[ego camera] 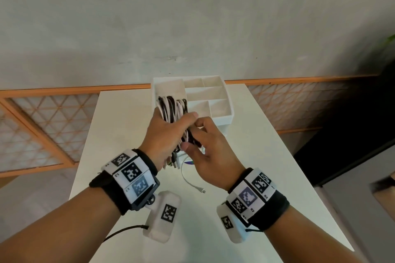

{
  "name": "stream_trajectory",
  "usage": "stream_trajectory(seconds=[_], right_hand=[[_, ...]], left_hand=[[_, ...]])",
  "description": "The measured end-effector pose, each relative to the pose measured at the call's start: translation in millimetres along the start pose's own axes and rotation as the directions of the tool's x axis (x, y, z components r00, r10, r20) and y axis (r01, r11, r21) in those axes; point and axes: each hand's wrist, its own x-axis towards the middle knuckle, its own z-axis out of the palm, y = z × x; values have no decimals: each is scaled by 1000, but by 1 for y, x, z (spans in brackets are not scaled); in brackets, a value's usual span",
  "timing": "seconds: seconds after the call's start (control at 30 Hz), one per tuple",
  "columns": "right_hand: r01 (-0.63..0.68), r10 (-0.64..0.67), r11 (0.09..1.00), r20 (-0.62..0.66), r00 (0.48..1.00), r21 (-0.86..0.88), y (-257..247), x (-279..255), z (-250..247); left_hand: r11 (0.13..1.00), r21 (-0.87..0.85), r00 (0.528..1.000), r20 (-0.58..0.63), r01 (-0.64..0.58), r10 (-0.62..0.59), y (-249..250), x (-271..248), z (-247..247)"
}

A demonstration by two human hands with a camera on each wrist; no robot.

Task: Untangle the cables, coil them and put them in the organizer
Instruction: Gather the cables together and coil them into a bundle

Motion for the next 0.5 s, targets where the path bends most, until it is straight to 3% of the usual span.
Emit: stream_trajectory(seconds=[0.13, 0.3, 0.43, 0.5], right_hand=[[93, -93, 996, -34, 995, -15, -5, 3, 8], [15, -15, 996, 7, 1000, -91, -10, 2, 4], [-4, 5, 993, 6, 1000, -116, -6, -8, 6], [-70, 69, 997, -24, 997, -37, 1, -14, 8]], left_hand=[[999, -17, 994, 95, -46, 47, 7, -9, -1], [996, -81, 997, -62, -49, 44, 15, -4, -5], [992, -123, 998, -65, -18, 10, 16, -9, -5], [992, -123, 998, -65, -11, 3, 15, -8, -7]])
